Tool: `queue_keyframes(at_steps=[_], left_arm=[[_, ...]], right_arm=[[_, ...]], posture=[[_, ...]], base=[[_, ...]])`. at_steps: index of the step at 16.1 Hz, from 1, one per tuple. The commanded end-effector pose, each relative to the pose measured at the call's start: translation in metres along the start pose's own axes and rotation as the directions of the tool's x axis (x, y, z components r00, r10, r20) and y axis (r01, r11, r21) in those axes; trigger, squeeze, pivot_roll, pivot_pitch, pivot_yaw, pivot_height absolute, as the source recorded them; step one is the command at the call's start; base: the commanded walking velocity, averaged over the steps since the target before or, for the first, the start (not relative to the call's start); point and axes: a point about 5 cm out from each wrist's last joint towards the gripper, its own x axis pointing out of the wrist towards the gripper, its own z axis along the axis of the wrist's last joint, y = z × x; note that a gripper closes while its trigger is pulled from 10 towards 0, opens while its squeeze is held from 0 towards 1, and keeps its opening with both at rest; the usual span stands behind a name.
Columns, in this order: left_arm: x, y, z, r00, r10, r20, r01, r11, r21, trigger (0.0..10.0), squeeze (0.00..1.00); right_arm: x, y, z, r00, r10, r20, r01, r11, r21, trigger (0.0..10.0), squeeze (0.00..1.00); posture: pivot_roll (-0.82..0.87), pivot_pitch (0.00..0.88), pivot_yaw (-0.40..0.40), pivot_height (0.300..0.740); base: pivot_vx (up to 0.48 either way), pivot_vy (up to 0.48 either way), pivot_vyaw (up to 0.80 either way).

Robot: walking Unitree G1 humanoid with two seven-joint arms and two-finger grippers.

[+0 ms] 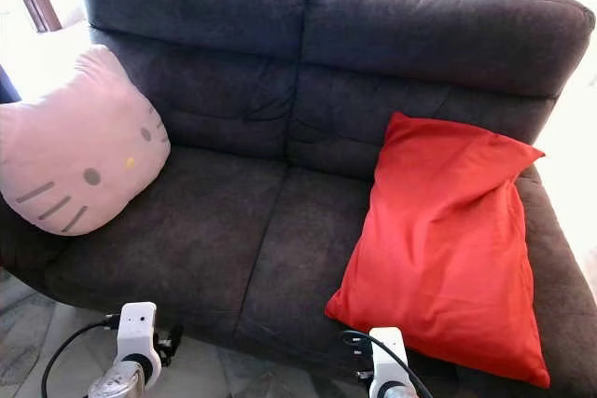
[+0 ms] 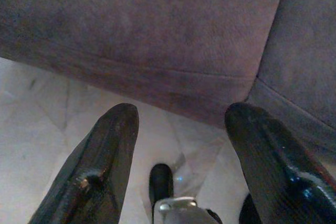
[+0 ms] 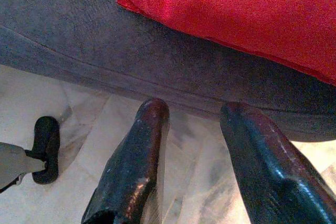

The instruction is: Move the pillow to the sofa from floor

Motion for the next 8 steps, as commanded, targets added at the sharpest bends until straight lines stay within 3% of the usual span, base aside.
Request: queue_keyframes(at_steps=[1,5,8], left_arm=[[-0.0003,-0.0014,-0.0031,1.0,-0.015,-0.022,0.015,1.0,0.001,10.0,0.0],[0.0005,-0.0028,-0.0027,0.999,-0.039,-0.035,0.039,0.999,0.011,10.0,0.0],[0.0007,-0.0017,-0.0027,0.999,-0.035,-0.041,0.036,0.999,0.016,10.0,0.0]], right_arm=[[-0.0005,-0.0002,-0.0036,1.0,-0.01,-0.015,0.01,1.0,0.015,10.0,0.0],[0.0,0.0014,-0.0017,1.0,-0.013,-0.008,0.013,1.0,0.021,10.0,0.0],[-0.0014,-0.0017,-0.0064,1.0,-0.019,-0.017,0.02,0.999,0.026,10.0,0.0]], posture=[[0.12,0.052,-0.059,0.718],[0.12,0.077,-0.065,0.718],[0.12,0.089,-0.067,0.718]], base=[[0.0,0.0,0.0],[0.0,0.0,0.0],[0.0,-0.406,0.0]])
